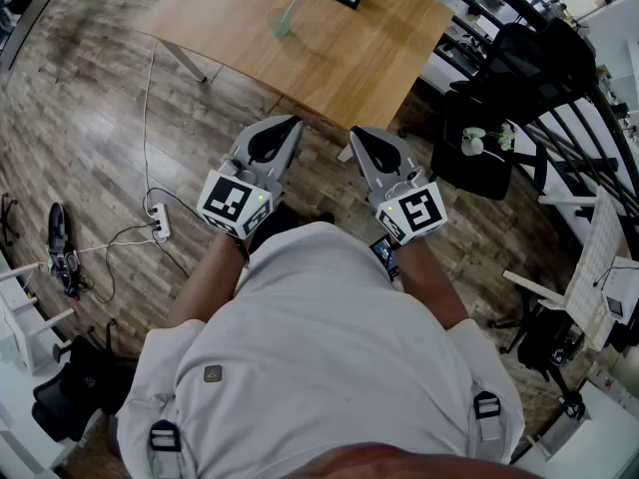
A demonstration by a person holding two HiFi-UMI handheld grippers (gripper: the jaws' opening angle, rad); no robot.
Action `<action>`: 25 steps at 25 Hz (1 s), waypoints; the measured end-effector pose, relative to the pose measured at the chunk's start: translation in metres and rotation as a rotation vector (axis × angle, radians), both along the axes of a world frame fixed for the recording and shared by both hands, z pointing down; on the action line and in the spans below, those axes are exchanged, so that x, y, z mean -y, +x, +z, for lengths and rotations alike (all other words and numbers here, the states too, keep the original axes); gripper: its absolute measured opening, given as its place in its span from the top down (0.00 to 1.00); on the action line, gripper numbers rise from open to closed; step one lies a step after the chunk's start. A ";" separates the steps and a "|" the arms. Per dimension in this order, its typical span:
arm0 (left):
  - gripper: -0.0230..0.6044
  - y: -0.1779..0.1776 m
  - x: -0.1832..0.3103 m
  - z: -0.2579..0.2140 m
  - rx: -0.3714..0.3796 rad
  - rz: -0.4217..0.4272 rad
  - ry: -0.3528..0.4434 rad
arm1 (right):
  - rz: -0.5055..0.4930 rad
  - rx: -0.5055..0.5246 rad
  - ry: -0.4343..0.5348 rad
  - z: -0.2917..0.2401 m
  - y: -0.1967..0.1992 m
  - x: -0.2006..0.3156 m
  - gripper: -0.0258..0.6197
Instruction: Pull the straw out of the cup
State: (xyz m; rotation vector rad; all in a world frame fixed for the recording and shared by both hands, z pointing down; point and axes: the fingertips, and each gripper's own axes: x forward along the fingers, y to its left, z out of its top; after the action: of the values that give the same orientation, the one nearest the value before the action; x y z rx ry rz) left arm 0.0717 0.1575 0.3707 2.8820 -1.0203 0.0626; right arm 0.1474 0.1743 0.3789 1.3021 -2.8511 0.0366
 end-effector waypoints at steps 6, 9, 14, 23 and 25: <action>0.96 -0.009 0.008 0.003 0.003 -0.029 -0.004 | 0.014 0.004 0.003 -0.001 -0.007 0.011 0.95; 0.96 -0.018 0.015 0.002 0.000 -0.051 -0.001 | 0.014 -0.017 0.021 -0.003 -0.016 0.018 0.95; 0.96 -0.040 0.033 0.002 -0.009 -0.088 0.000 | 0.023 -0.008 0.016 -0.003 -0.035 0.040 0.95; 0.96 -0.105 0.083 0.002 -0.039 -0.123 0.002 | 0.051 -0.029 -0.016 0.003 -0.088 0.096 0.94; 0.96 -0.124 0.100 0.003 -0.045 -0.124 0.004 | 0.061 -0.037 -0.021 0.004 -0.105 0.113 0.94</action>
State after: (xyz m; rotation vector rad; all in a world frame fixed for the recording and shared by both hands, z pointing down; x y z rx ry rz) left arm -0.0523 0.0573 0.3735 2.8021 -1.1894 -0.0127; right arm 0.0423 0.0617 0.3832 1.3713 -2.7720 0.0415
